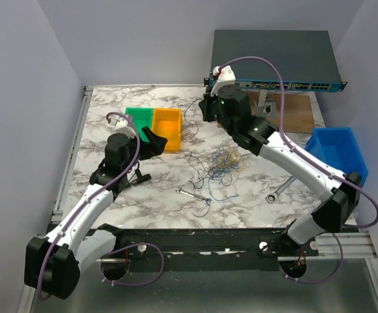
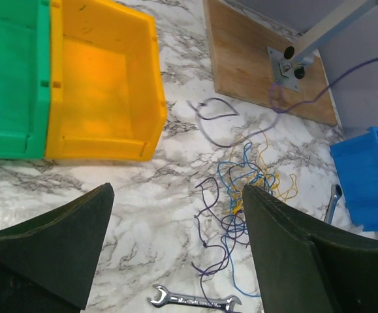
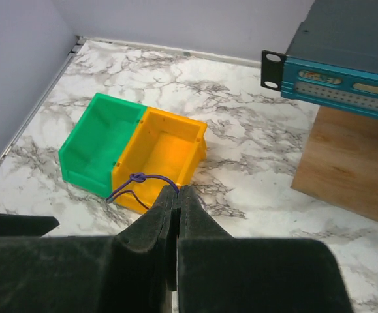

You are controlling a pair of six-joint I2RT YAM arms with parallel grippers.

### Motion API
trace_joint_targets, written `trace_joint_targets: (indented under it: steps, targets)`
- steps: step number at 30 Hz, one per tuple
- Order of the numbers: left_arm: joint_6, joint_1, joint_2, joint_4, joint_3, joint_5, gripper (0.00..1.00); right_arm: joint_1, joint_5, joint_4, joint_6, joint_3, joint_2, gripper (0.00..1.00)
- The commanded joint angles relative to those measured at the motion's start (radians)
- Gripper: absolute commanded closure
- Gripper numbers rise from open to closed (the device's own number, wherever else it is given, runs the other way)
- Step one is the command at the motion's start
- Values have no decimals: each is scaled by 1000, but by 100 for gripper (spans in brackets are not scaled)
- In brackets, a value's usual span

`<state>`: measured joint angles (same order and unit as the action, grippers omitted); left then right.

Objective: Untangle the cables

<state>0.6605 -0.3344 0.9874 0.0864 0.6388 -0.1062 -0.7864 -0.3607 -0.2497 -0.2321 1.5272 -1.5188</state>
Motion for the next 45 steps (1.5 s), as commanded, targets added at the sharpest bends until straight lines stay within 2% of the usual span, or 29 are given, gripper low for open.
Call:
trace_joint_targets:
  steps: [1, 7, 14, 21, 27, 31, 37, 38, 42, 45]
  targets:
    - [53, 41, -46, -84, -17, 44, 16, -2, 49, 62, -22, 77, -88, 99]
    - [85, 100, -28, -184, 12, 51, 16, -2, 75, 58, -28, 235, -255, 99]
    - [105, 119, -76, -168, -24, 72, 16, -5, 19, -21, -36, 427, -446, 99]
    - [111, 124, -97, -172, -39, 92, 16, -11, 37, -22, -46, 526, -582, 99]
    - [114, 126, -98, -169, -43, 89, 16, -19, 85, -48, -62, 656, -723, 99]
    - [107, 127, -117, -178, -43, 99, 16, -20, 176, -56, -101, 714, -806, 99]
    - [105, 129, -143, -175, -59, 98, 16, -19, 339, 88, -166, 649, -842, 99]
    - [100, 130, -153, -181, -62, 126, 16, -16, 460, 186, -199, 613, -858, 99]
    - [93, 129, -181, -185, -71, 141, 16, -12, 542, 238, -235, 639, -903, 99]
    - [84, 130, -201, -188, -79, 148, 16, 14, 615, 382, -324, 553, -886, 99]
